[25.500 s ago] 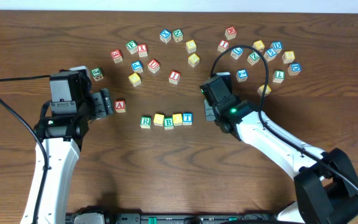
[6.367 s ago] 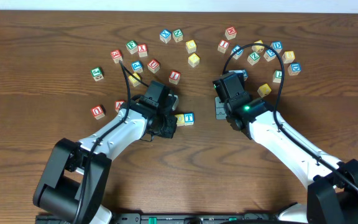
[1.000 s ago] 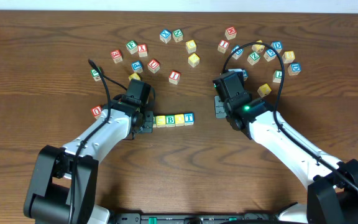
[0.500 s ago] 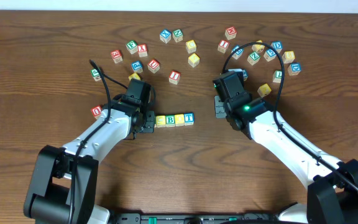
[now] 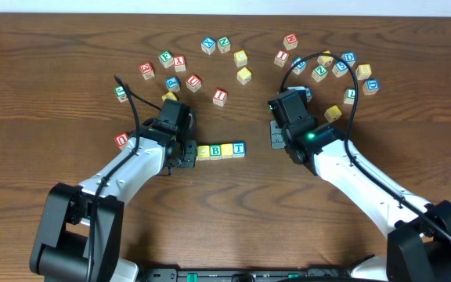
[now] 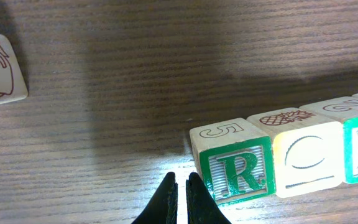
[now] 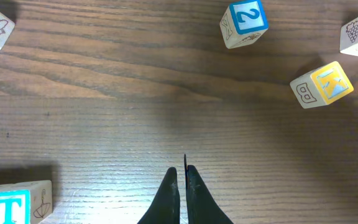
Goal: Spell out ROBOT
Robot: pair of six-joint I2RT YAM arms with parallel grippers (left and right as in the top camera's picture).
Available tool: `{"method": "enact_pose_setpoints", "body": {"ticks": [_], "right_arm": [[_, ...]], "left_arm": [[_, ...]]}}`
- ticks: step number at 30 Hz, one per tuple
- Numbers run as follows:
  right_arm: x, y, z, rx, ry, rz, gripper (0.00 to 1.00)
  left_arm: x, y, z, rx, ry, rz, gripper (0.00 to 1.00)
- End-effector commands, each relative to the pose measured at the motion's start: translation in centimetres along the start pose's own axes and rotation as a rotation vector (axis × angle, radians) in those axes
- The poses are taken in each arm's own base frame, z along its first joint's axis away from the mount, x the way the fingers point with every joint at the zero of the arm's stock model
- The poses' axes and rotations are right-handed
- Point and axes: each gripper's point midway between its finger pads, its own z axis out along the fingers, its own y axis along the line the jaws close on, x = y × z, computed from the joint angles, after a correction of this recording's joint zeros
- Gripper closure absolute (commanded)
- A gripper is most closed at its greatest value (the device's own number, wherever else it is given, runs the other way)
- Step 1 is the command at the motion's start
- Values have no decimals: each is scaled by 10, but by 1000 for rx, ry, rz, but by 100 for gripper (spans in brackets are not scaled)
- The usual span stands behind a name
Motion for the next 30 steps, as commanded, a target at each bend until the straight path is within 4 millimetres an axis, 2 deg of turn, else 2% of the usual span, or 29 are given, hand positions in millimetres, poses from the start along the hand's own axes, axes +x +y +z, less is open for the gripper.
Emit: {"method": "enact_pose_setpoints", "body": {"ticks": [1, 10, 16, 19, 21, 22, 24, 27, 30], "right_arm": [[-13, -1, -8, -6, -38, 5, 99], [-13, -1, -8, -6, -38, 5, 99], [-13, -1, -8, -6, -38, 5, 99], [-13, -1, -8, -6, -38, 5, 99], [-14, -1, -8, -5, -38, 1, 99], [-14, -2, -8, -1, -40, 1, 99], [-15, -1, -8, -3, -45, -12, 99], [-17, -1, -8, -3, -53, -12, 99], [-18, -1, -8, -4, -56, -12, 99]], "left_arm": [[5, 0, 3, 6, 15, 14, 92], [5, 1, 4, 4, 14, 14, 92], [1, 19, 3, -101, -7, 2, 92], [0, 21, 2, -116, -11, 1, 92], [-2, 23, 1, -125, -19, 1, 83], [-5, 24, 0, -133, -28, 1, 71], [-12, 23, -5, -132, -50, 1, 56], [-30, 18, -21, -118, -115, -1, 42], [-46, 14, -43, -102, -192, -3, 35]]}}
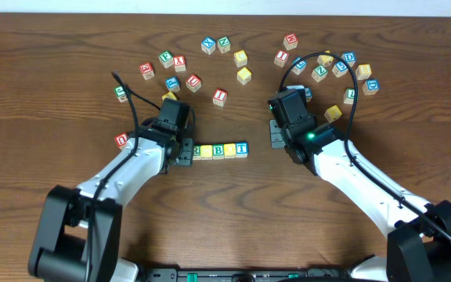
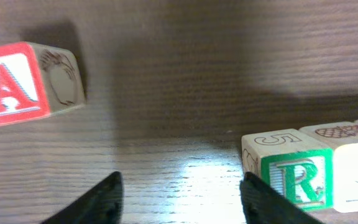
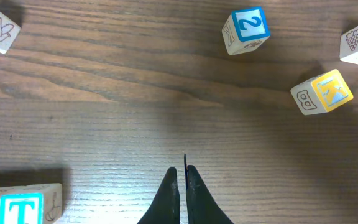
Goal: Spell out ROBOT
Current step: 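Lift the left gripper up and away from the row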
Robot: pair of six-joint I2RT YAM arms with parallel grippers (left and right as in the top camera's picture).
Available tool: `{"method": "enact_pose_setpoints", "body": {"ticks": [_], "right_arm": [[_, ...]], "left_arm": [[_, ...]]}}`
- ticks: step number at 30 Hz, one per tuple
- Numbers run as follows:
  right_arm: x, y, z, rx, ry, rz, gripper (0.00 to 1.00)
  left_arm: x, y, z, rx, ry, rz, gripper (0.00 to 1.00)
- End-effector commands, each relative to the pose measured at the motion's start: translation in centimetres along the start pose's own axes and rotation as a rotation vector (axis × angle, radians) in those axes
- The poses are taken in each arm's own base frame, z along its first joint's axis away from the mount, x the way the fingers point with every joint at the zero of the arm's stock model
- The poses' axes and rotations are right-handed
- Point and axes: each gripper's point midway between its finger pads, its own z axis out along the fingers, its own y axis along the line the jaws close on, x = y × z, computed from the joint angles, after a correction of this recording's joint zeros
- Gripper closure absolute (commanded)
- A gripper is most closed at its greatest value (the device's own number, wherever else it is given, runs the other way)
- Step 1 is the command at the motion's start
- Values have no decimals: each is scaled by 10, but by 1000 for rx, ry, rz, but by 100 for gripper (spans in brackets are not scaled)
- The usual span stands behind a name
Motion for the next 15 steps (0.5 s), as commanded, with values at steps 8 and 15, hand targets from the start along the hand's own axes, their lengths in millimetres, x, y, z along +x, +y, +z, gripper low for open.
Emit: {"method": "enact_pose_setpoints", "body": {"ticks": [8, 15], "right_arm": [[-14, -3, -8, 3, -38, -6, 99], [-14, -3, -8, 4, -38, -5, 99]], "left_arm": [[-59, 1, -93, 38, -315, -26, 29], [-43, 18, -101, -46, -280, -36, 30]]}}
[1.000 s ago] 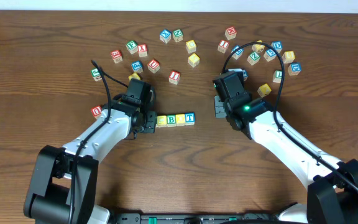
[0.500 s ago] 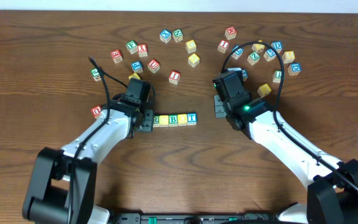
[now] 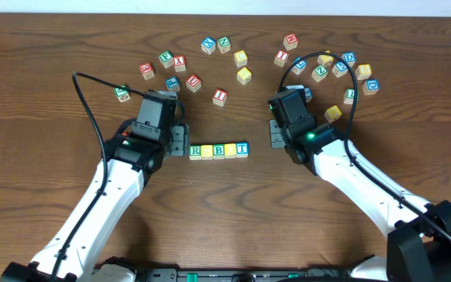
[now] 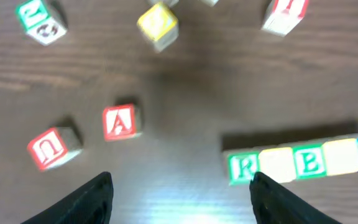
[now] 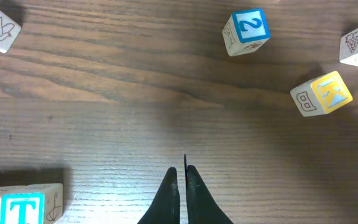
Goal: Spell out ROBOT
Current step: 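Lift the left gripper up and away from the row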
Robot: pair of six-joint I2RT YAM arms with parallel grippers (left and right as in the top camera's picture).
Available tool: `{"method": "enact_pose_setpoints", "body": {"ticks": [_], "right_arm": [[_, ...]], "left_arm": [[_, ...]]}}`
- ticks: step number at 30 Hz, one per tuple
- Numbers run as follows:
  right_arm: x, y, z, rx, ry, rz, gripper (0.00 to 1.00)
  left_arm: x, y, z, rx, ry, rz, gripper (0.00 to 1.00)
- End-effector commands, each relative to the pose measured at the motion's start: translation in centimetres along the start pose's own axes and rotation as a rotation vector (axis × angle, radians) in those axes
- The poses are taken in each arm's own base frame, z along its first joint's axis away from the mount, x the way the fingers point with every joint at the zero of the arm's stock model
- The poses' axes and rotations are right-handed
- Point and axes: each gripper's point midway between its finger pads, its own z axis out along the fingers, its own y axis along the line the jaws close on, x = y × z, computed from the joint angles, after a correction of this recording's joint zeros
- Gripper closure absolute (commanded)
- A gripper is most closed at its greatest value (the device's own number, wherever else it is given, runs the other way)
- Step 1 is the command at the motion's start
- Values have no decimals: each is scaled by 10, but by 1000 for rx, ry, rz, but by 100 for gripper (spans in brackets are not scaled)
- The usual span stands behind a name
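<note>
Five blocks form a row (image 3: 218, 150) at mid-table: green R (image 4: 243, 168), yellow O (image 4: 277, 163), green B (image 4: 309, 162), a second yellow block (image 4: 344, 157) and blue T. My left gripper (image 4: 182, 196) hangs open above the table just left of the R, with nothing between its fingers (image 4: 95, 199). It shows in the overhead view as the left gripper (image 3: 178, 141). My right gripper (image 5: 182, 186) is shut on nothing, low over bare wood right of the T (image 5: 20, 206), and seen from overhead as the right gripper (image 3: 276, 133).
A red A block (image 4: 119, 121) and a red U block (image 4: 48, 148) lie left of the row. Several loose letter blocks (image 3: 220, 95) are scattered along the far side. A blue 2 block (image 5: 247, 30) and a yellow K block (image 5: 322, 92) lie beyond the right gripper.
My left gripper, still open, has drawn up and back from the table, so its view now takes in the whole row and more loose blocks. The right gripper has not moved.
My left gripper was shut, low on the table, with its tips just left of the R block at the row's end. Then it stood open beside the R. Now it is higher and open. The row stays together and the right gripper stays shut.
</note>
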Motion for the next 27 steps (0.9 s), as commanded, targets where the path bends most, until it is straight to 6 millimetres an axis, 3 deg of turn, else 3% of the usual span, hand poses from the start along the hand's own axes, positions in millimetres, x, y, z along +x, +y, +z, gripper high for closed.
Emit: {"method": "enact_pose_setpoints", "body": {"ticks": [1, 9, 13, 19, 24, 27], "right_arm": [[-14, -4, -8, 10, -41, 3, 99], [-19, -13, -9, 61, -67, -7, 95], [-27, -10, -9, 51, -98, -1, 61], [-30, -9, -9, 46, -111, 5, 18], [-30, -9, -9, 46, -110, 5, 1], [-30, -9, -9, 46, -110, 4, 1]], "left_arm": [[-10, 7, -8, -35, -39, -10, 30], [-51, 5, -48, 10, -258, -46, 18], [-72, 5, -81, 38, -394, -67, 3], [-75, 7, -98, 47, -441, -75, 1], [-71, 7, -95, 43, -419, -72, 1], [-67, 8, -93, 40, -403, -69, 1]]}}
